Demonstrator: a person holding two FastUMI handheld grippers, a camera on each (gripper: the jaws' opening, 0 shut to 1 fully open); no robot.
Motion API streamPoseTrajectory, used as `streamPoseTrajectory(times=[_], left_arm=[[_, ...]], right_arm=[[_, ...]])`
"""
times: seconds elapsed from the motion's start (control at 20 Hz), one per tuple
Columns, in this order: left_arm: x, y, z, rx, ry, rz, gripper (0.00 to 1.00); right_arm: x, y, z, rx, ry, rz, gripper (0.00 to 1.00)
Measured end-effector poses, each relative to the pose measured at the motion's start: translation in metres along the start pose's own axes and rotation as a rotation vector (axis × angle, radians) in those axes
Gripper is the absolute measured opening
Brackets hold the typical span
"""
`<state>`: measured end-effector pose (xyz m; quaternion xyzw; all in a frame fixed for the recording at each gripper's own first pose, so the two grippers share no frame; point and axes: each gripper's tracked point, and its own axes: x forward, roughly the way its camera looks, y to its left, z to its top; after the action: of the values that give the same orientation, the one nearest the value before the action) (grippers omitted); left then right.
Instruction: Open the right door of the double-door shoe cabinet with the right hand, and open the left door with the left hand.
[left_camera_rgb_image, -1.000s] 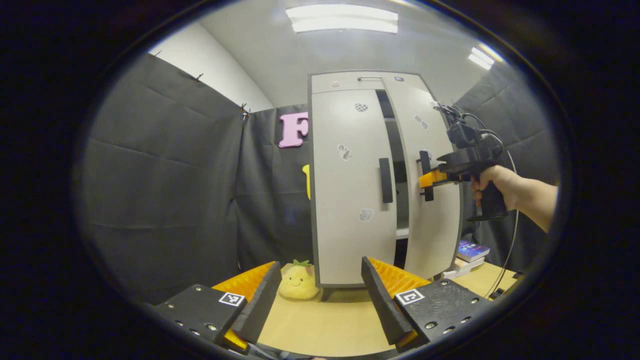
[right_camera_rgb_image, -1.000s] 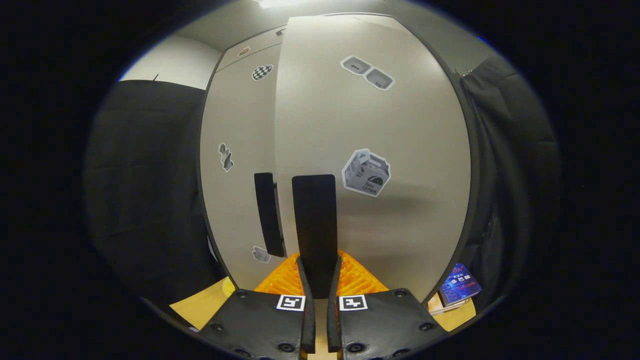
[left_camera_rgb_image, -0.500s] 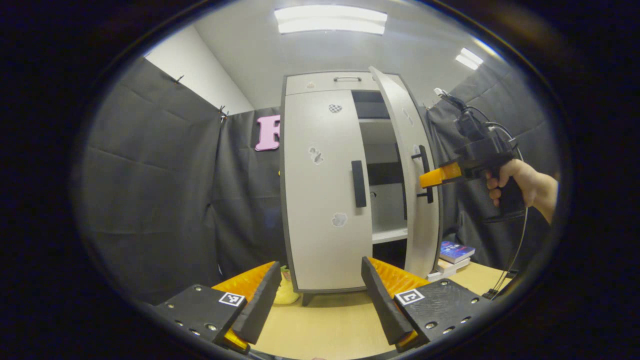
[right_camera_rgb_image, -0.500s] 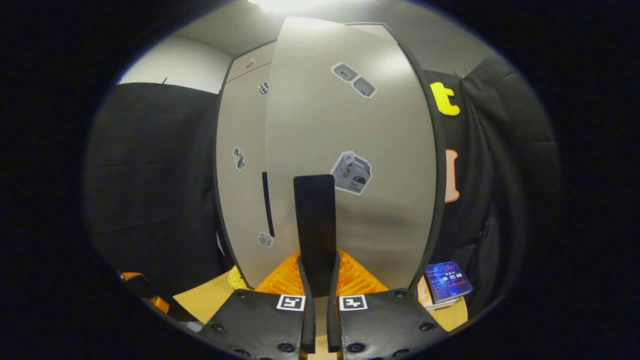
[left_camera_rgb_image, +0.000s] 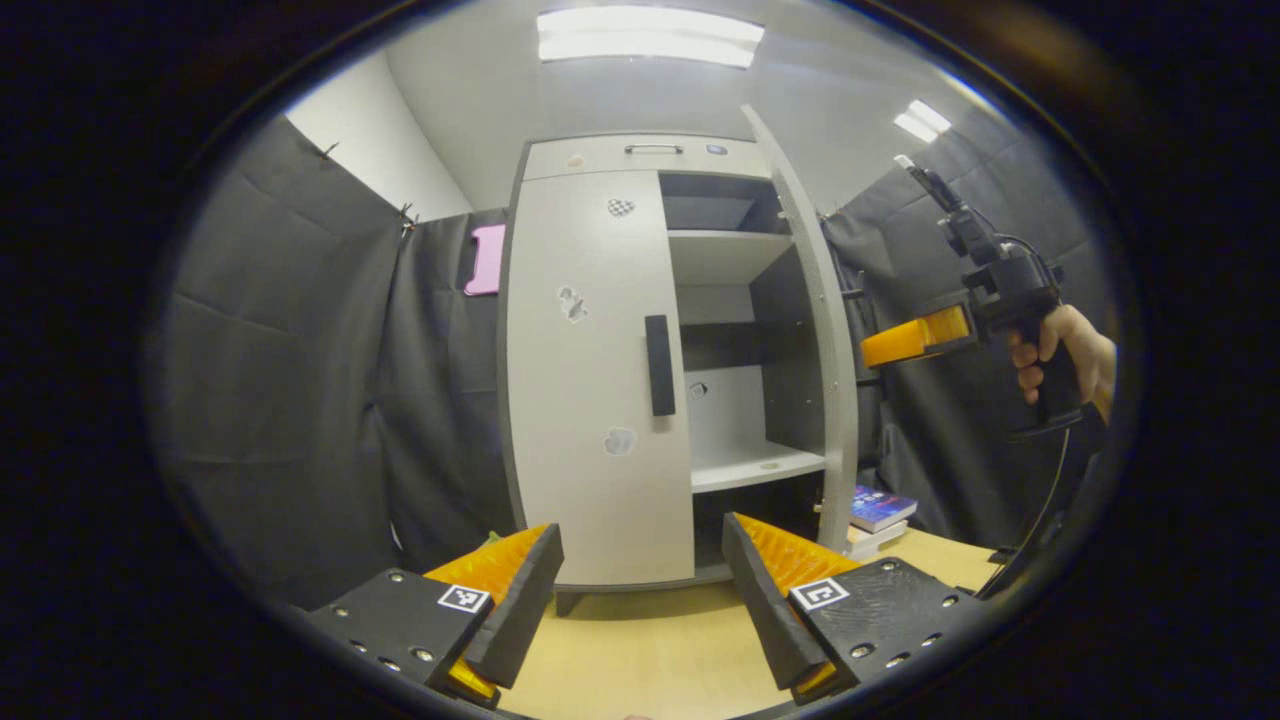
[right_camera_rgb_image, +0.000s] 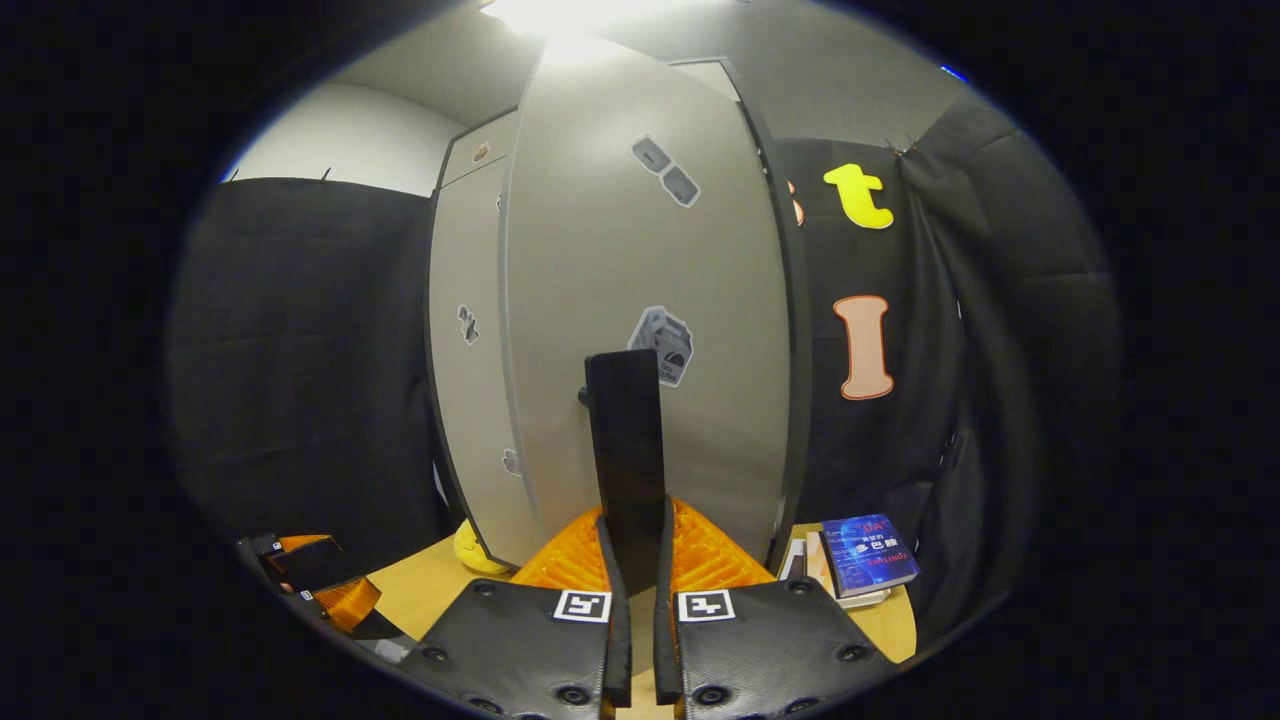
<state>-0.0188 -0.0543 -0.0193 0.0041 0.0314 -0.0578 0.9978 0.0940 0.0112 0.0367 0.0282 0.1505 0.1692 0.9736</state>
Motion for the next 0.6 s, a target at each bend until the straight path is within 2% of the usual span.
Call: streamPoseTrajectory(times=[0.25,0.4,0.45,0.6], left_arm=[[0.011,-0.02,0.003,0.013,-0.012,-0.04,0.93],[0.021,-0.034,0.006,0.006,-0.01,-0.061,0.94],[0.023,-0.039,0.006,0.002,-0.011,-0.07,0.93],[0.03,-0.05,0.011,-0.004,-0.015,-0.088,0.93]], right_arm=[[-0.029,-0.033,0.001,-0.034,-0.013,-0.062,0.09],[-0.036,-0.048,0.001,-0.011,-0.023,-0.082,0.09],[-0.039,-0.053,0.001,-0.01,-0.025,-0.09,0.06],[-0.046,-0.068,0.001,-0.024,-0.031,-0.125,0.12]])
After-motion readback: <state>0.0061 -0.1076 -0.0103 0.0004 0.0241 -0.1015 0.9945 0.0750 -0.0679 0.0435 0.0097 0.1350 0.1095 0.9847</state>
